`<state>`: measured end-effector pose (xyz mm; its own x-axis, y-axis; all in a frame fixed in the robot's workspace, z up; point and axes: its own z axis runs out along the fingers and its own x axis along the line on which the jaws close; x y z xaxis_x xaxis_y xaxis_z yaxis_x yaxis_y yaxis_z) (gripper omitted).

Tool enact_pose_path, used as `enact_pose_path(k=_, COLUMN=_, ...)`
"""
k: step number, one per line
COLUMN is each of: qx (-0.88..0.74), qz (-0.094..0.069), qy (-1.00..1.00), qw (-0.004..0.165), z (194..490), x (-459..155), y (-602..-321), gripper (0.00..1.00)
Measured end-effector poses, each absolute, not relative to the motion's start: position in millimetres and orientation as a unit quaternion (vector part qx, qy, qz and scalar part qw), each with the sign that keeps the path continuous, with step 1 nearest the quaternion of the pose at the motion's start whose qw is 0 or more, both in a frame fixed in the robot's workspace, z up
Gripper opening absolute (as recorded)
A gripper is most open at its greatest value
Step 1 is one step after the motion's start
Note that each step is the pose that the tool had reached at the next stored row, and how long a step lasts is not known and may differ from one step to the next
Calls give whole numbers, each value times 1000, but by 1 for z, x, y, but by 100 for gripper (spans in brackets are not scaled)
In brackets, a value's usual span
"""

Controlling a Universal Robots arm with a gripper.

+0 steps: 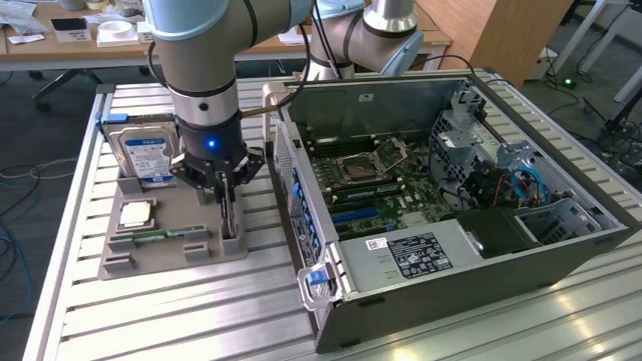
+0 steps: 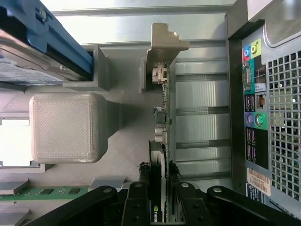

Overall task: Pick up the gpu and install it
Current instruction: 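Pick up the gpu and move the gpu toward the slot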

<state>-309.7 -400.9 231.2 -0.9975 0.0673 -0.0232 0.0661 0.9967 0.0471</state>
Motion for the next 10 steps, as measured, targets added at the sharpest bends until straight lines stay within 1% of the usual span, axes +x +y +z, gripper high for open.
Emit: enact_pose_path(k=10, qx=33, qz=23, qy=999, qw=12, z=236, x=-310, y=-401, gripper=26)
